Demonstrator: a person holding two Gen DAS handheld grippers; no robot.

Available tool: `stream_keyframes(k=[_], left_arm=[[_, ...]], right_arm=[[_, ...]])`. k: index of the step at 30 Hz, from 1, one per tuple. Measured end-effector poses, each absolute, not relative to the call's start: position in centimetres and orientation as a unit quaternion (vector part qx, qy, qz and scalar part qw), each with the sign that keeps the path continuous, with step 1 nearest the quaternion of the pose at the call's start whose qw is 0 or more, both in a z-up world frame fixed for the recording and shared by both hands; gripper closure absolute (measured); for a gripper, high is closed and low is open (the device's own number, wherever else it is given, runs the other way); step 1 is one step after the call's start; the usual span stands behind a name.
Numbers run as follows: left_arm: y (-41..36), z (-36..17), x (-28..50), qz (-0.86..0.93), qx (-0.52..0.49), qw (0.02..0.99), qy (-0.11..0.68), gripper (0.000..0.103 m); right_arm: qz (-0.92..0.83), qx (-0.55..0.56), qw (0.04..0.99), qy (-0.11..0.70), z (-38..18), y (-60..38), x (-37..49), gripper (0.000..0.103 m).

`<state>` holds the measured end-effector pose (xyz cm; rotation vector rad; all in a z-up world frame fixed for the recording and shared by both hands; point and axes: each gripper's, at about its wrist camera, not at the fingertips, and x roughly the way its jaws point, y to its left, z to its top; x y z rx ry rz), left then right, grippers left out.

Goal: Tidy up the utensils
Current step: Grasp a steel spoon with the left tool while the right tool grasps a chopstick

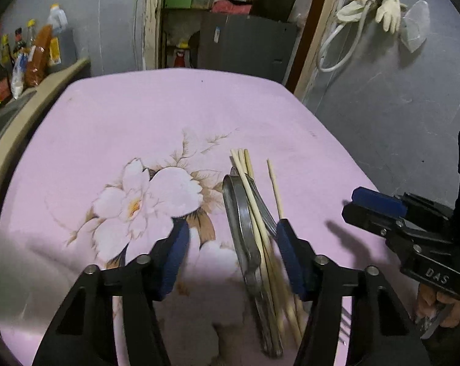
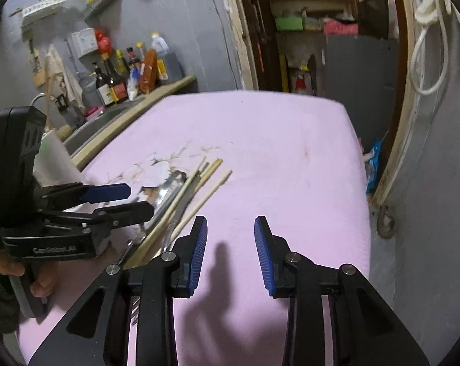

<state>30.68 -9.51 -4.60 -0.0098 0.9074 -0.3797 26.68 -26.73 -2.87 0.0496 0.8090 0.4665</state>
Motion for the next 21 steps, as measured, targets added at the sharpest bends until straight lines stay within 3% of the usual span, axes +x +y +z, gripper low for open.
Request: stream_keyframes(k=[12,21], left_arm=[[-8.3,-5.0,34.3,-0.196,-0.062,0.856,0.475,0.095],[-6.5,-4.4,32.1,-0.179,-0.072,0.855,0.482,0.096]], right_arm=[[0.232,0.059,0.866,0.438,-4.2,-25.6,30.3,0.080],[0.220,0.055,0.853,0.470,-4.6,-23.1,32.8,0.079]])
